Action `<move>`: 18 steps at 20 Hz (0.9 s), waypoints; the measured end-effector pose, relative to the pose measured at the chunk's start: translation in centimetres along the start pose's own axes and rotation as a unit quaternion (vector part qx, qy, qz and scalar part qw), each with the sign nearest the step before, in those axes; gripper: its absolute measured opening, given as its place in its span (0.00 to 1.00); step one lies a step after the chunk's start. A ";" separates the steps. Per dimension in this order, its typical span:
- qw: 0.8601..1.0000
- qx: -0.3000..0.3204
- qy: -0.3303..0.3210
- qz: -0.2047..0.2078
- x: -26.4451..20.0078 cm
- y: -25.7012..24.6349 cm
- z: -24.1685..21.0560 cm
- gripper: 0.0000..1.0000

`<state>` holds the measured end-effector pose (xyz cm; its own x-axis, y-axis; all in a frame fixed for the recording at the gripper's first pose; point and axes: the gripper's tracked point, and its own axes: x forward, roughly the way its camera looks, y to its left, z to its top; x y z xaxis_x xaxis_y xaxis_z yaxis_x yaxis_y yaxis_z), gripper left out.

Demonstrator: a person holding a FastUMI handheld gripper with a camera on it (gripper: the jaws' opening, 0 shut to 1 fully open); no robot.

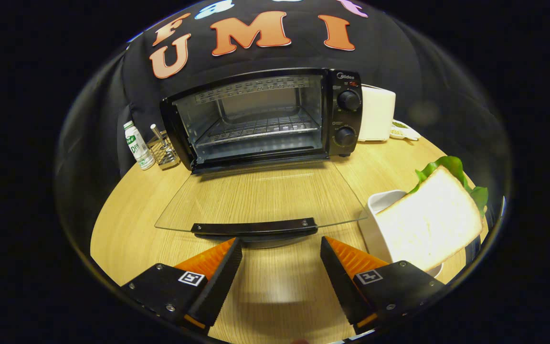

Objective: Open the toaster oven, put the food inside, and close the toaster oven door.

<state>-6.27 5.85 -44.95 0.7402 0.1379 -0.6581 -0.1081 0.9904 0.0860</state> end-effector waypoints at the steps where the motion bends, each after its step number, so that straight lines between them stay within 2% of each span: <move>1: 1.000 0.002 -0.015 0.006 -1.1 -0.5 1.5 0.99; 5: 0.999 -0.011 -0.035 0.023 -5.5 -4.2 6.2 0.98; 9: 0.999 0.002 -0.006 0.035 -8.3 -9.9 8.9 0.98; 13: 0.995 -0.004 0.085 0.060 -8.8 -14.8 8.0 0.99; 18: 0.973 0.002 0.206 0.099 -6.9 -18.1 6.6 0.99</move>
<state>-5.06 -12.96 -37.07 0.3756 0.3127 -0.8724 -0.2189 0.9447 0.2444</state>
